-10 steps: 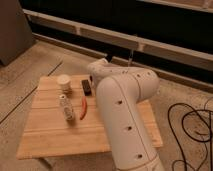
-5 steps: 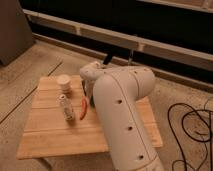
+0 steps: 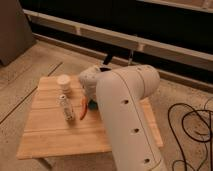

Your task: Wipe the white sponge on the table

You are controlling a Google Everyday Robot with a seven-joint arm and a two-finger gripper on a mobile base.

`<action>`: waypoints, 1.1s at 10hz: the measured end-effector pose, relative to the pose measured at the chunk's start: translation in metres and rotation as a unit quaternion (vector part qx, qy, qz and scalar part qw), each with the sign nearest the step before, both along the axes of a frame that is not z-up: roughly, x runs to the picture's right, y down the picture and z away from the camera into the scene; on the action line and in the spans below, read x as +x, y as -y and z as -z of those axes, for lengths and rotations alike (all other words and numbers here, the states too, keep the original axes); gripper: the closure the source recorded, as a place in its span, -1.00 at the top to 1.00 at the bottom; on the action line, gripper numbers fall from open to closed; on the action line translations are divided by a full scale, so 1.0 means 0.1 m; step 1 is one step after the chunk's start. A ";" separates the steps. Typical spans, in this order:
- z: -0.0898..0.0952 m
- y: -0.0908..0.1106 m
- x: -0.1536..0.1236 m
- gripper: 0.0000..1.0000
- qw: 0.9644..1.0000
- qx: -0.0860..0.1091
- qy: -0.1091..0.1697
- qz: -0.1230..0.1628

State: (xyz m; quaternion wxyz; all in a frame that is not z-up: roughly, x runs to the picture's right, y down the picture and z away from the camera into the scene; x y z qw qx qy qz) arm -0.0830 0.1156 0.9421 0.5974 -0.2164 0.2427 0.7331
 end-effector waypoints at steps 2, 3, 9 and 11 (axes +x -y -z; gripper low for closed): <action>0.17 -0.20 0.14 -0.77 1.000 0.002 -0.022 0.011; 0.24 -0.29 0.21 -0.77 0.999 0.000 -0.031 0.017; 0.58 -0.58 0.96 -0.77 0.993 -0.026 -0.110 -0.019; 0.44 -0.44 1.17 -0.77 0.991 -0.039 -0.118 -0.053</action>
